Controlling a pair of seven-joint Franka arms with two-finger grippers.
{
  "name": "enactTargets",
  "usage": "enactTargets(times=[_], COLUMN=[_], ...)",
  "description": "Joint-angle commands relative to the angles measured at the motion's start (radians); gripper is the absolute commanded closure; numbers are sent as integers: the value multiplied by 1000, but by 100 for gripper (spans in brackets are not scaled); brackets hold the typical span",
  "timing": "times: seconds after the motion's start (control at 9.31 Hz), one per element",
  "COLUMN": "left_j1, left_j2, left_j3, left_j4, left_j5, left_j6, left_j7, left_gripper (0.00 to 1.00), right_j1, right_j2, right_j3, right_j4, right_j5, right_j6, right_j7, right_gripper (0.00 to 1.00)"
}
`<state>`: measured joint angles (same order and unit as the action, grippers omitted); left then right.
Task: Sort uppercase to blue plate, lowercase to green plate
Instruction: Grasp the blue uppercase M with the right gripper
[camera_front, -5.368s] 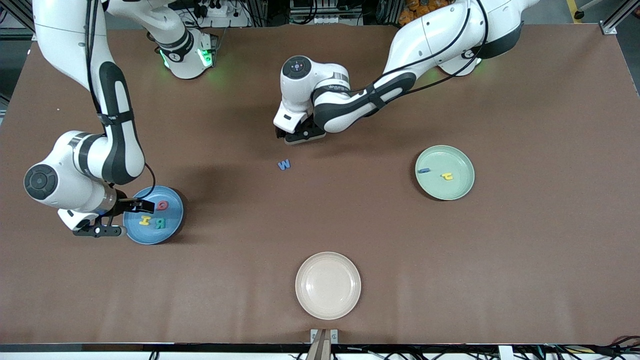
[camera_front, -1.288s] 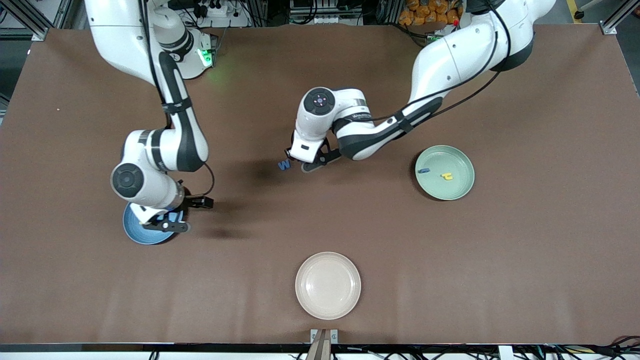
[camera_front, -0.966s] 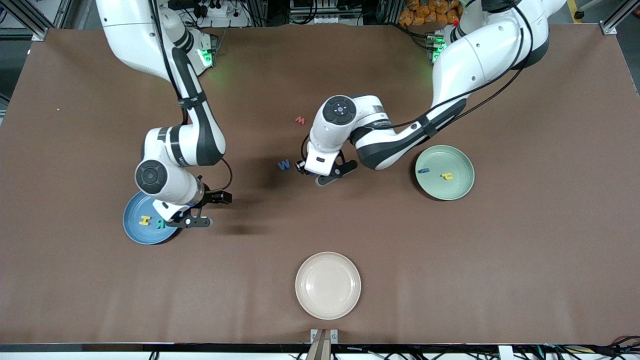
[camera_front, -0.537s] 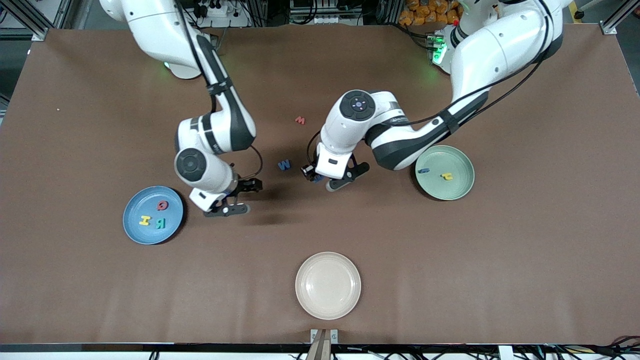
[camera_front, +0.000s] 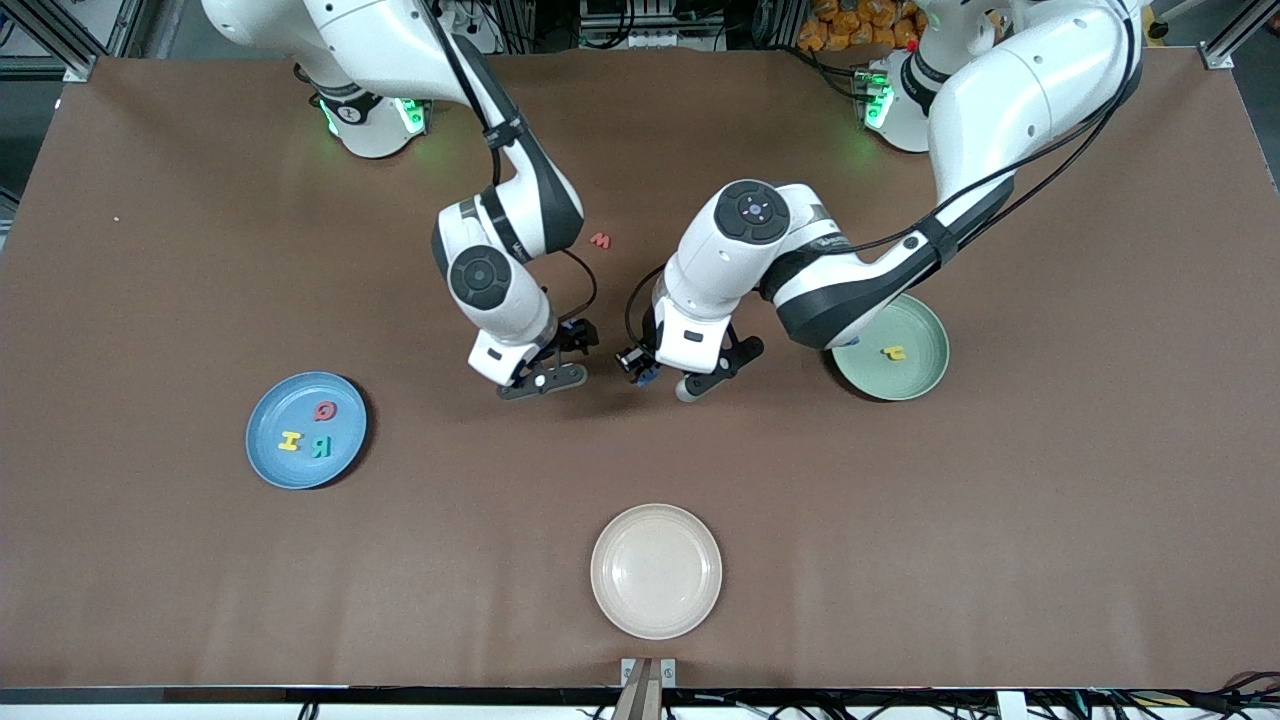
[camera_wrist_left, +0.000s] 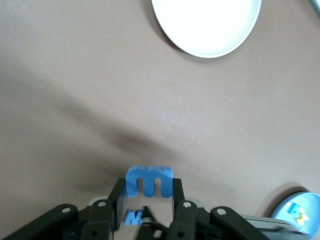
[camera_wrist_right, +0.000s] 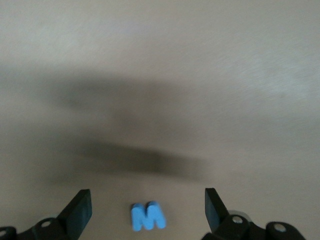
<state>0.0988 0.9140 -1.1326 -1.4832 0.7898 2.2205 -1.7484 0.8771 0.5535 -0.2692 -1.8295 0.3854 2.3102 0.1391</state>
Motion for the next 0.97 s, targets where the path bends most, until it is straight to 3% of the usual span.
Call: enactTargets(times=[0.0,0.54,0.86], left_j1=[93,225,323], left_j2=[-26,-118,-150], left_j3=[-58,-58,-59], left_j4=[-22,-57,-54], left_j5=[-6,-41,-172], left_j6=[-10,-13,-67], left_j7=[10,58,209], left_gripper=[100,100,100], right_j1=[13,11,13], right_j2=[-17,-20,-18], right_j3=[30,91,93], right_j4=[-81,-203,-228], right_j5=[0,-10,-8], right_j6=[75,192,216], right_j7=[1,-9,-9], right_gripper=[0,0,0])
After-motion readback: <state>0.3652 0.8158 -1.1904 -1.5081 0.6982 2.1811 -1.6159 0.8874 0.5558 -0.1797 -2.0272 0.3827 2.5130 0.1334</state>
